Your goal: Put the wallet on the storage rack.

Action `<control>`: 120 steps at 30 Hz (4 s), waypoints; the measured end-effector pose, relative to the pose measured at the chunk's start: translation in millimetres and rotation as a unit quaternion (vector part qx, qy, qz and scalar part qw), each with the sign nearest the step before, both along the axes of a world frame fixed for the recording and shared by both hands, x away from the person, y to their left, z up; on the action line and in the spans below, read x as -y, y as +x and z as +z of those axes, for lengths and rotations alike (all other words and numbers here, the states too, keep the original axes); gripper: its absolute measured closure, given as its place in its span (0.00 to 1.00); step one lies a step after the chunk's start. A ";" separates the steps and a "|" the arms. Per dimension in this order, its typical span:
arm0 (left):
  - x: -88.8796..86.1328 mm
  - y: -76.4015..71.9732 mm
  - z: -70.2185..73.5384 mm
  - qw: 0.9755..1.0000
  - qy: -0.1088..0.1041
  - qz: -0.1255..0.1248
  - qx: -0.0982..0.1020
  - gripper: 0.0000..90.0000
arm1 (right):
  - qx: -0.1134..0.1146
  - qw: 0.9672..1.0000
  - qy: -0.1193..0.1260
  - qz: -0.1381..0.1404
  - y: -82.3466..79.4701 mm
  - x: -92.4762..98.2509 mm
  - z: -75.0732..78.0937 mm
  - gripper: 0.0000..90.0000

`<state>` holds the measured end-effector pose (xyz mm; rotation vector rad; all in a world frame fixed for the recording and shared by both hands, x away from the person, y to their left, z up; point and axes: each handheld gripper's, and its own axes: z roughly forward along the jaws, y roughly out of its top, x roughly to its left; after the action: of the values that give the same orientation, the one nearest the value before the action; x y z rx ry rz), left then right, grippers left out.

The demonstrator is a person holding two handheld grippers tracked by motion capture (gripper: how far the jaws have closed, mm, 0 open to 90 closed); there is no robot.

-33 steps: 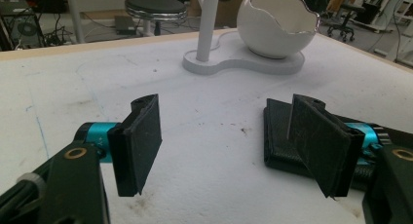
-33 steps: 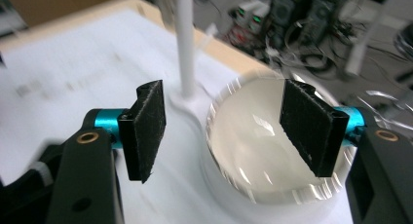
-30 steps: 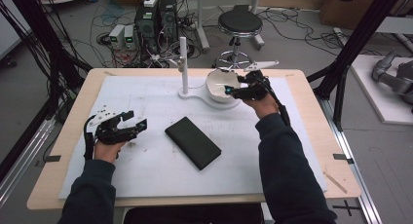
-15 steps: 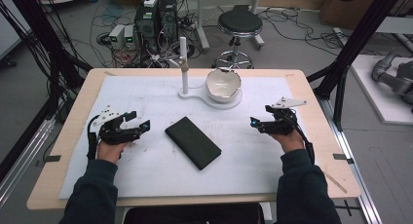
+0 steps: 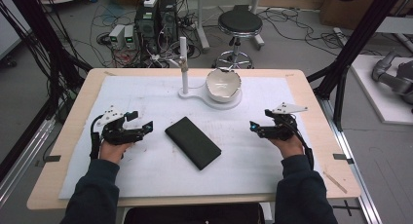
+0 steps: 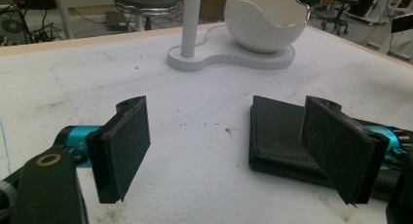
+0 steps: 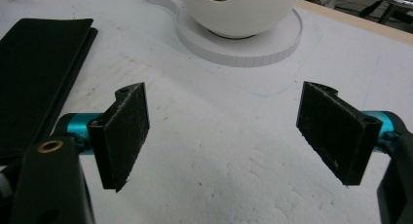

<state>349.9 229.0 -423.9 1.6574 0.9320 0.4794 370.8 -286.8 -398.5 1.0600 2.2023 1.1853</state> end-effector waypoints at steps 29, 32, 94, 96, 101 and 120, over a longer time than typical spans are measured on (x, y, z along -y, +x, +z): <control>60.1 36.9 -29.0 0.979 0.047 -0.100 -0.171 0.28 | -0.032 0.997 -0.001 0.064 -4.6 -22.3 -11.8 0.22; 62.3 42.2 -28.1 0.975 0.048 -0.113 -0.187 0.28 | -0.032 0.997 0.000 0.065 -3.7 -22.2 -12.3 0.22; 60.2 41.7 -26.9 0.956 -0.155 -0.127 -0.215 0.52 | -0.068 0.958 -0.055 0.272 -22.0 -113.4 -44.2 0.51; 61.4 41.5 -27.0 0.956 -0.155 -0.125 -0.216 0.51 | -0.069 0.958 -0.057 0.271 -22.7 -113.4 -43.9 0.51; 61.4 40.6 -23.3 0.948 -0.191 -0.134 -0.215 0.48 | -0.055 0.957 -0.062 0.276 -22.1 -113.0 -43.7 0.49; 107.4 39.7 -13.9 0.948 -0.127 -0.206 -0.207 0.71 | -0.034 0.966 -0.046 0.252 -19.1 -102.8 -35.7 0.49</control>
<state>389.6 121.6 -437.8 1.6805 0.8677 -0.2767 351.8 -183.9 -434.3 0.5161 2.6468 1.2401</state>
